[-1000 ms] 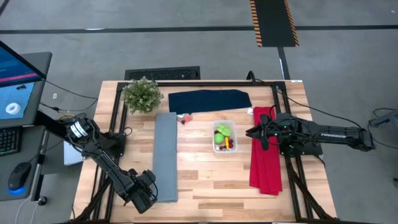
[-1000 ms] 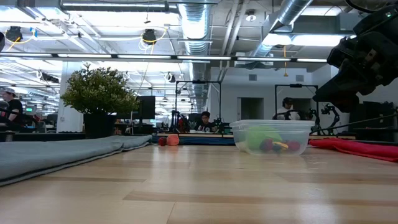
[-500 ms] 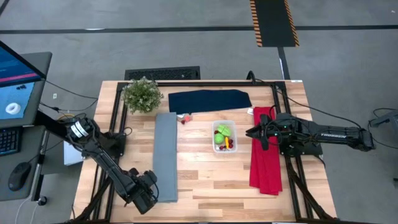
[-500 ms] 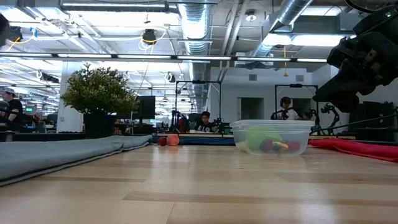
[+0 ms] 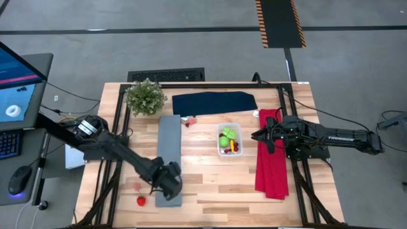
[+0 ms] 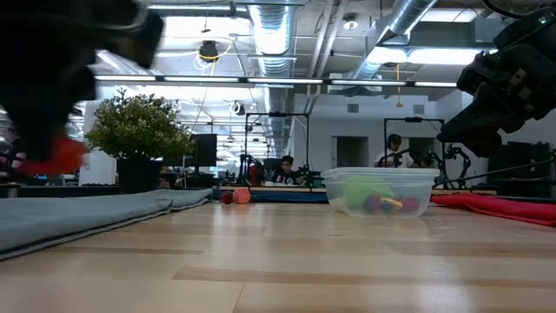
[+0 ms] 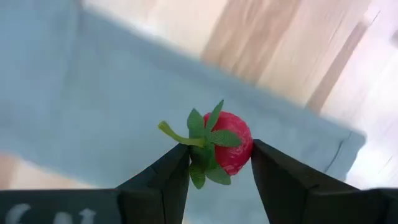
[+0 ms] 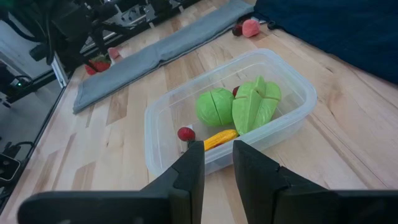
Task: Pick and placing Produce into tupperware
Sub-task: Put the red strawberry into the transparent bin
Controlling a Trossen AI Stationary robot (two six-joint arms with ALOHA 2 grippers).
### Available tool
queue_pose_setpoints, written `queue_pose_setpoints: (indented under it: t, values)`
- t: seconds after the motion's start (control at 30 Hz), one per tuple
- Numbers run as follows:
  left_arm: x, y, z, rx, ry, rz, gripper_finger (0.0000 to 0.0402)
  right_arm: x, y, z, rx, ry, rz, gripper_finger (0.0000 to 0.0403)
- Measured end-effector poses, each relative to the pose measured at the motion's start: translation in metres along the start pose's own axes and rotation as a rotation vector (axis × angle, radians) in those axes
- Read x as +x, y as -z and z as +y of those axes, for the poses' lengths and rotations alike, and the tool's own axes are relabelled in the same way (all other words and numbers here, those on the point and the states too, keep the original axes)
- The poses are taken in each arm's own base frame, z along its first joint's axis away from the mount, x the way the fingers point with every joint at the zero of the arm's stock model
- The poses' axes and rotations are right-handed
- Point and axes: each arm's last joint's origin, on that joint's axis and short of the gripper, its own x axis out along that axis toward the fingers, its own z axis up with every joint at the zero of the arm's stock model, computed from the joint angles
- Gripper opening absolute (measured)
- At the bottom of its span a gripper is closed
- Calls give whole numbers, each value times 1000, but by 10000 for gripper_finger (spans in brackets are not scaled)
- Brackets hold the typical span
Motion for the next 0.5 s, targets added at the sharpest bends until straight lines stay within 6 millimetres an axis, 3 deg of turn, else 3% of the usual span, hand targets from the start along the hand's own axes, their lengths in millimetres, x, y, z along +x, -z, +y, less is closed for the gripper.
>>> queue_pose_setpoints:
  t: [0.5]
  values:
    - [-42, -114, 34, 142, 132, -237, 155, 0, 0, 0, 0, 0, 0, 107]
